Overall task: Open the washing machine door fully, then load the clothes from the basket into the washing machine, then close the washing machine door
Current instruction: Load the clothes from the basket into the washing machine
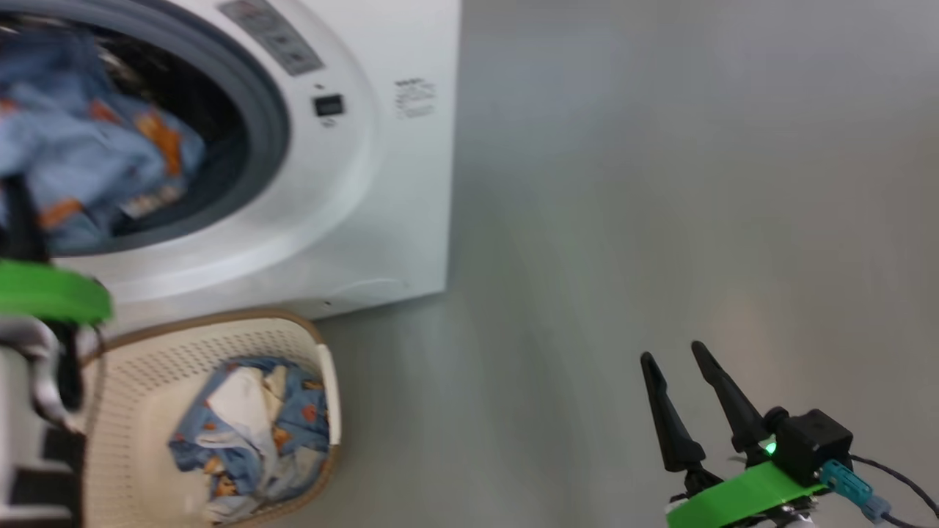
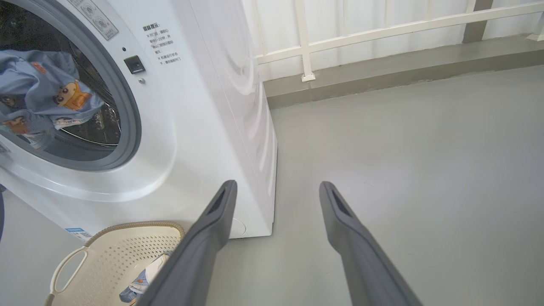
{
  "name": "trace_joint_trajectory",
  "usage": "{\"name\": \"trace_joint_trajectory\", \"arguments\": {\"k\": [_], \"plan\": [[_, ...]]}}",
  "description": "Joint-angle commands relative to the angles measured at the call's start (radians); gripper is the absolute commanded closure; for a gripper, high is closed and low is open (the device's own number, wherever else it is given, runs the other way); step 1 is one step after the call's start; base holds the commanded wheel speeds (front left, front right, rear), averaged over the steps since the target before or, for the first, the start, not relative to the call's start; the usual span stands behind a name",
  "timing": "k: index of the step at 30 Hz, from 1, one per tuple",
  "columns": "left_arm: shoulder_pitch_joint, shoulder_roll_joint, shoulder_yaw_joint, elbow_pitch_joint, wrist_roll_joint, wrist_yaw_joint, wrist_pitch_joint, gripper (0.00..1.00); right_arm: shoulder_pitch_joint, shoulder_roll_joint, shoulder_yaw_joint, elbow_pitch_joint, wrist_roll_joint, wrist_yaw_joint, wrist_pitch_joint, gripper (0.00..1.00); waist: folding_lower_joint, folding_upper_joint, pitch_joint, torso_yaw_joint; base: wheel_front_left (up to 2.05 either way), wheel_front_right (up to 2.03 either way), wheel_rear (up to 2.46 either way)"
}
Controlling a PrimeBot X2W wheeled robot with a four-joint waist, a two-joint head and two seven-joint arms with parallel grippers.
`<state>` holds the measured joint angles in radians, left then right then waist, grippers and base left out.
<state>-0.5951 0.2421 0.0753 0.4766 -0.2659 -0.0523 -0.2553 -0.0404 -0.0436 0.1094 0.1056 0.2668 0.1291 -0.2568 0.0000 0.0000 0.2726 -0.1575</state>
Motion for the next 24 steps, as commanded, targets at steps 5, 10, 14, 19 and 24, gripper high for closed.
{"name": "trace_joint_trajectory", "arguments": {"k": [5,10,14,19,24], "plan": [[-0.178,0.105,0.027,0.083,0.031,0.01,-0.005,1.0,-0.043,-0.007,0.048,-0.016,0.029,0.002,-0.005,0.0,0.0,0.0,0.175,-0.15,0.0,0.0,0.0],[-0.307,0.148,0.03,0.196,0.036,0.003,-0.006,1.0,-0.055,-0.007,0.06,-0.014,0.037,0.002,-0.005,0.0,0.0,0.0,0.241,-0.178,0.0,0.0,0.0],[-0.384,0.184,0.041,0.235,0.05,0.003,-0.006,1.0,-0.061,-0.007,0.059,-0.018,0.031,0.002,-0.005,0.0,0.0,0.0,0.289,-0.19,0.0,0.0,0.0],[-0.455,0.218,0.048,0.264,0.072,0.005,-0.006,1.0,-0.066,-0.007,0.058,-0.02,0.012,0.002,-0.005,0.0,0.0,0.0,0.341,-0.192,0.0,0.0,0.0],[-0.499,0.236,0.055,0.283,0.079,-0.006,-0.006,1.0,-0.07,-0.007,0.056,-0.025,0.002,0.002,-0.005,0.0,0.0,0.0,0.376,-0.191,0.0,0.0,0.0]]}}
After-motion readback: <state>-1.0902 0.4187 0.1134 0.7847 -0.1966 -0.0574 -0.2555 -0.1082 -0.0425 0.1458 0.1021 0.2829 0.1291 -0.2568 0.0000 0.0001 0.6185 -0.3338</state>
